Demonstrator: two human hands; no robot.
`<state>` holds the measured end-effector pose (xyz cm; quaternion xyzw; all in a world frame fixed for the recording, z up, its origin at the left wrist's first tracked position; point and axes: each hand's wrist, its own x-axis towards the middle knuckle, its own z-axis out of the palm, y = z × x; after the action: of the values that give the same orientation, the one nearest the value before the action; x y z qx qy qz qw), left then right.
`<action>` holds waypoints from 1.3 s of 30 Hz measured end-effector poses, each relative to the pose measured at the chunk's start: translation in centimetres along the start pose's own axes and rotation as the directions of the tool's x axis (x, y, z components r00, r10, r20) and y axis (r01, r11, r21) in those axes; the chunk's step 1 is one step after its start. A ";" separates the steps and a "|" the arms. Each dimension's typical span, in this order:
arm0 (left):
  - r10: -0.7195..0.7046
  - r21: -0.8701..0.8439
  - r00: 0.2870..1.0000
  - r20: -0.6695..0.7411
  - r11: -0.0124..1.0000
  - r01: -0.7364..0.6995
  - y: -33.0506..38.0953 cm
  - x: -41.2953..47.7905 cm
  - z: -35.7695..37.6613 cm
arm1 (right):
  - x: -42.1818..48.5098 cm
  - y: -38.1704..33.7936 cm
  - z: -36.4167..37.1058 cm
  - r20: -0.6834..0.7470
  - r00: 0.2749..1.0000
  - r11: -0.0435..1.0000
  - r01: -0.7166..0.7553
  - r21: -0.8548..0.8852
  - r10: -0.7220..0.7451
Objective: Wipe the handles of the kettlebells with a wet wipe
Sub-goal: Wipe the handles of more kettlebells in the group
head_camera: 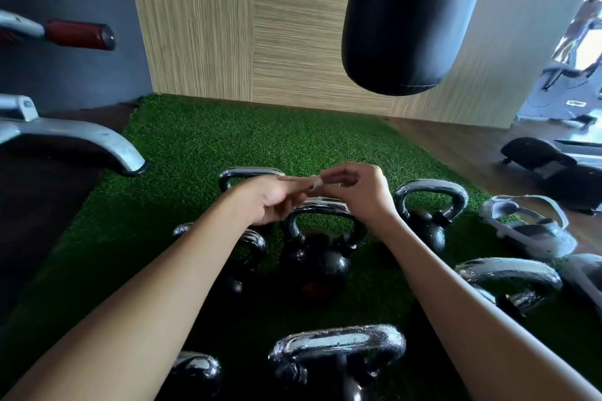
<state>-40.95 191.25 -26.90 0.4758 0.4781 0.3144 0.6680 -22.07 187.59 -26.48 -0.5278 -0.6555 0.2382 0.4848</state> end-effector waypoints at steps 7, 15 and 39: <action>0.079 0.119 0.994 -0.079 0.990 -0.070 -0.9 1.1 -0.6 | 1.5 1.1 0.3 0.129 0.992 0.952 0.048 -0.302 -0.009; 0.509 0.690 0.782 -0.361 0.710 -0.143 -2.9 1.2 -1.4 | 2.6 4.0 -1.3 0.357 0.923 0.564 0.220 -0.796 0.144; 0.513 0.627 0.786 -0.346 0.750 -0.213 -10.1 3.8 4.4 | -4.2 8.2 -8.7 0.140 0.973 0.629 -0.007 -0.777 0.184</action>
<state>-35.85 189.51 -37.23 0.6373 0.5974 0.4011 0.2757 -10.67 184.67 -31.20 -0.6905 -0.7117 0.0138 0.1284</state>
